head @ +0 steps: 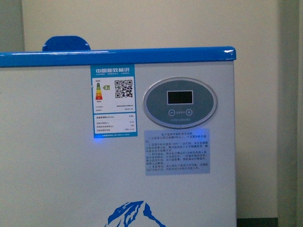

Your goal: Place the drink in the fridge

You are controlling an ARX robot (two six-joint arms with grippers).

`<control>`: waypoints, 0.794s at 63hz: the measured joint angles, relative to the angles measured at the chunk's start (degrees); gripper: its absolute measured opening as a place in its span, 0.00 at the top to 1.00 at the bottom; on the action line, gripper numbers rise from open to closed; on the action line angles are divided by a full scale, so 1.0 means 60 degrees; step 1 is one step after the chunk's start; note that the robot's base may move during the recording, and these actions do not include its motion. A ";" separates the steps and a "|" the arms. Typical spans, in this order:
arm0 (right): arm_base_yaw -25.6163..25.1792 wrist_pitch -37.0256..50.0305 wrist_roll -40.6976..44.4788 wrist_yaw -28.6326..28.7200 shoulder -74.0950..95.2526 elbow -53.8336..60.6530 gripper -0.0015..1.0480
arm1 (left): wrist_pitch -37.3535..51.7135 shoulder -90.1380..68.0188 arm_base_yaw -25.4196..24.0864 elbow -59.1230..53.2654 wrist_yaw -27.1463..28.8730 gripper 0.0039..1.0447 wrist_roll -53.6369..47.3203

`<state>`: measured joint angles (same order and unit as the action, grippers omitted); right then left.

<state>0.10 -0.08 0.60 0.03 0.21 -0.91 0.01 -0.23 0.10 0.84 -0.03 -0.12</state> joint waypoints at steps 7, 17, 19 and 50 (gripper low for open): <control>0.0000 0.0000 0.0004 0.0007 0.0004 0.0000 0.07 | -0.0004 -0.0004 0.0000 0.0000 0.0011 0.08 0.0004; 0.0153 -0.1188 -0.0688 -0.1366 0.0718 -0.0441 0.07 | -0.0004 -0.0004 0.0000 0.0000 0.0007 0.08 0.0007; -0.0153 -0.1905 -0.1217 -0.1876 0.1650 -0.0918 0.07 | -0.0004 0.0000 0.0000 0.0000 0.0007 0.08 0.0000; -0.4488 0.3861 -0.0503 -0.0670 1.8342 -0.5694 0.07 | -0.0004 -0.0004 0.0000 0.0000 0.0007 0.08 0.0000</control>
<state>-26.83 23.09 -2.42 -3.99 110.26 -35.07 -0.01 -0.25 0.10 0.84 0.01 -0.12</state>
